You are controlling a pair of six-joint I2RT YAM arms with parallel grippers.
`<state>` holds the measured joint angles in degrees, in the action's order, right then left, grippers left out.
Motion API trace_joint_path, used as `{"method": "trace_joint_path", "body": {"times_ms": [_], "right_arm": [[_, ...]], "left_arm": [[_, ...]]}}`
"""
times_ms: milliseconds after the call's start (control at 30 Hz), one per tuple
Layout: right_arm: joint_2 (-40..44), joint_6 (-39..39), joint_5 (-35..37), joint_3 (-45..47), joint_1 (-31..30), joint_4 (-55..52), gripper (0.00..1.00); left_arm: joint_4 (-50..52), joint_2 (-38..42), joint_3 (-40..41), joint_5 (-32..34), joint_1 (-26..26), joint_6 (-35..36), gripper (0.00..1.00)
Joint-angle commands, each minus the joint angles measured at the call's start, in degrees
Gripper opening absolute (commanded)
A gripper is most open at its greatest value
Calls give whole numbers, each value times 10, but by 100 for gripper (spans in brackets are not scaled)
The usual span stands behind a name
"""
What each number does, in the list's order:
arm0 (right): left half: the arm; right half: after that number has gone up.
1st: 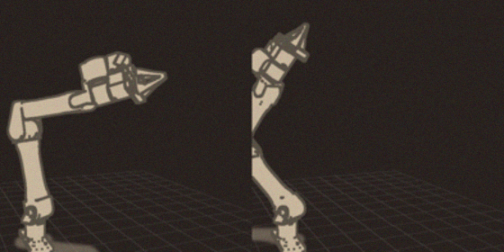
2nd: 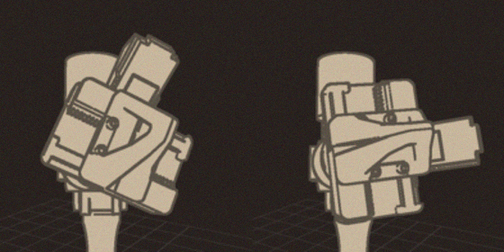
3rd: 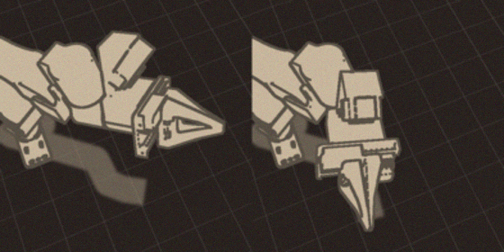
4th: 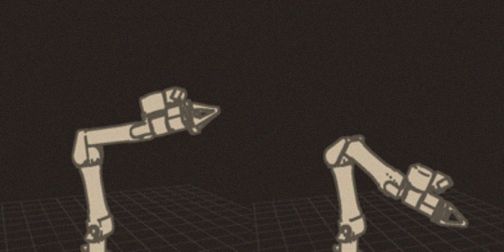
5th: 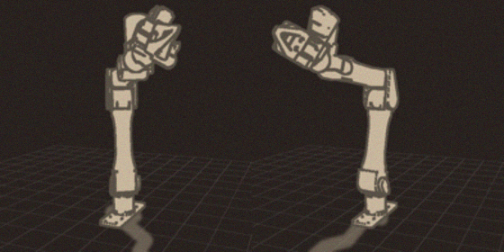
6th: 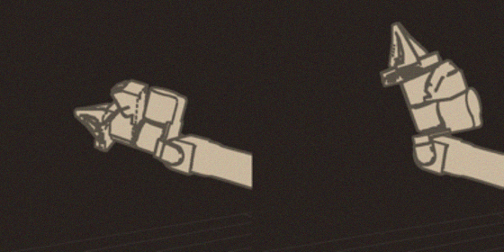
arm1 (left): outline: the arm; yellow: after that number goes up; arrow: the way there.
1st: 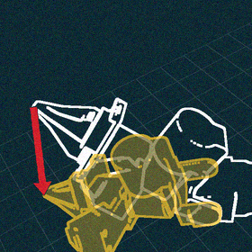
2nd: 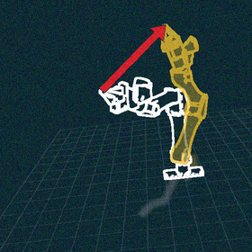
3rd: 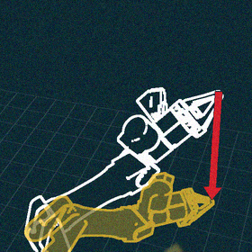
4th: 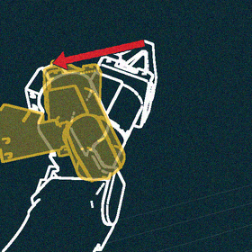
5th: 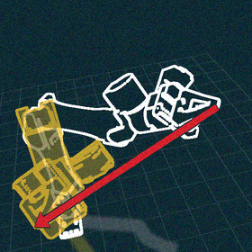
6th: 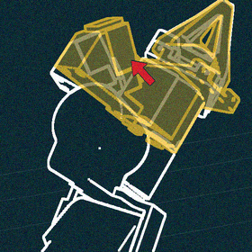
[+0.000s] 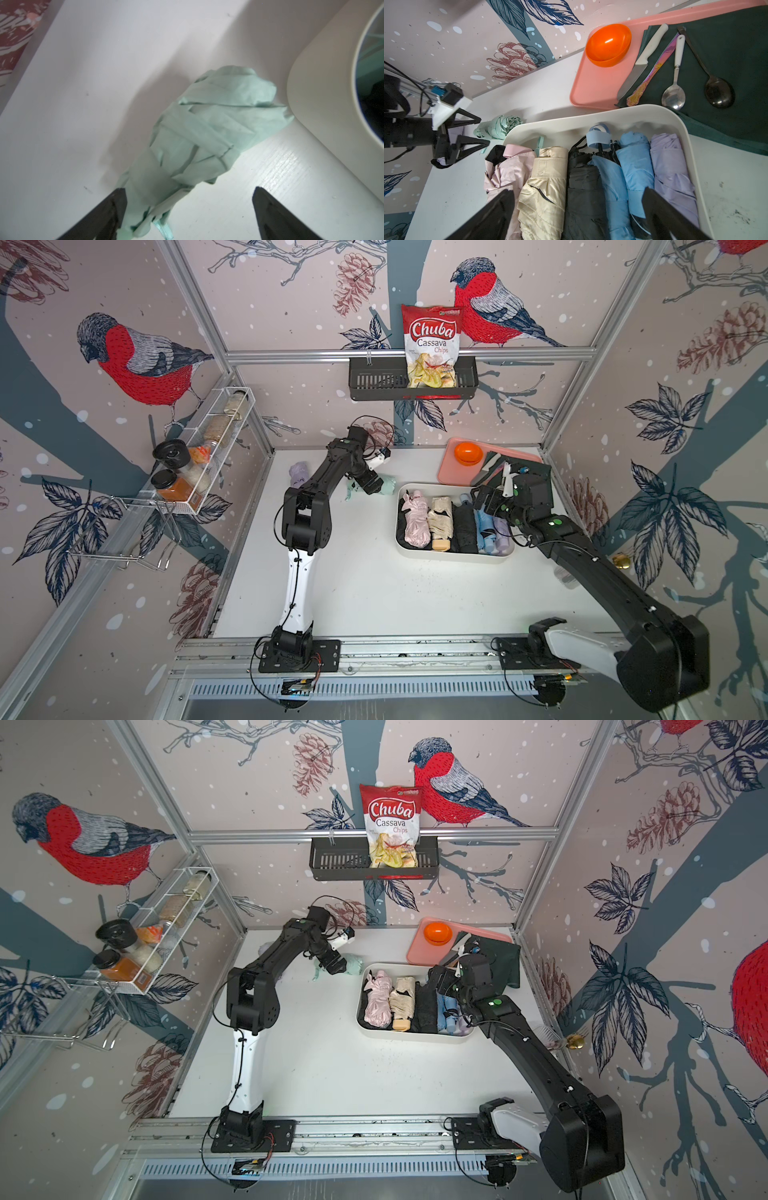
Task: Put the umbrella into the storage box
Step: Pick up the umbrella from the center of the board.
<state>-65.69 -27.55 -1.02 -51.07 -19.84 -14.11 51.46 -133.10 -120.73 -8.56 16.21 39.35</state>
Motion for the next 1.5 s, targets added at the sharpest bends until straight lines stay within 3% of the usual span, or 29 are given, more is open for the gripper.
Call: {"method": "trace_joint_path", "body": {"times_ms": [0,300,500,567,667,767,1100,1233,1467], "right_arm": [[9,-7,0,2,0,4,100],[30,-4,5,15,0,11,100],[24,-5,3,20,0,15,100],[22,-5,3,20,1,16,100],[19,-7,1,21,0,18,100],[17,-8,-4,23,0,22,100],[26,-9,-18,37,0,37,100],[35,-5,-19,50,0,55,100],[59,-17,-91,89,29,137,100]], "left_arm": [[-28,-8,3,98,12,46,98],[0,-76,-88,125,21,32,98],[2,-103,-107,127,27,16,97],[7,-109,-110,129,30,7,91],[11,-110,-117,126,30,-19,66],[12,-103,-117,115,29,-39,48],[-3,-60,-108,96,25,-129,7],[-37,1,-68,70,22,-185,0],[-94,110,5,-15,19,-328,1]]}}
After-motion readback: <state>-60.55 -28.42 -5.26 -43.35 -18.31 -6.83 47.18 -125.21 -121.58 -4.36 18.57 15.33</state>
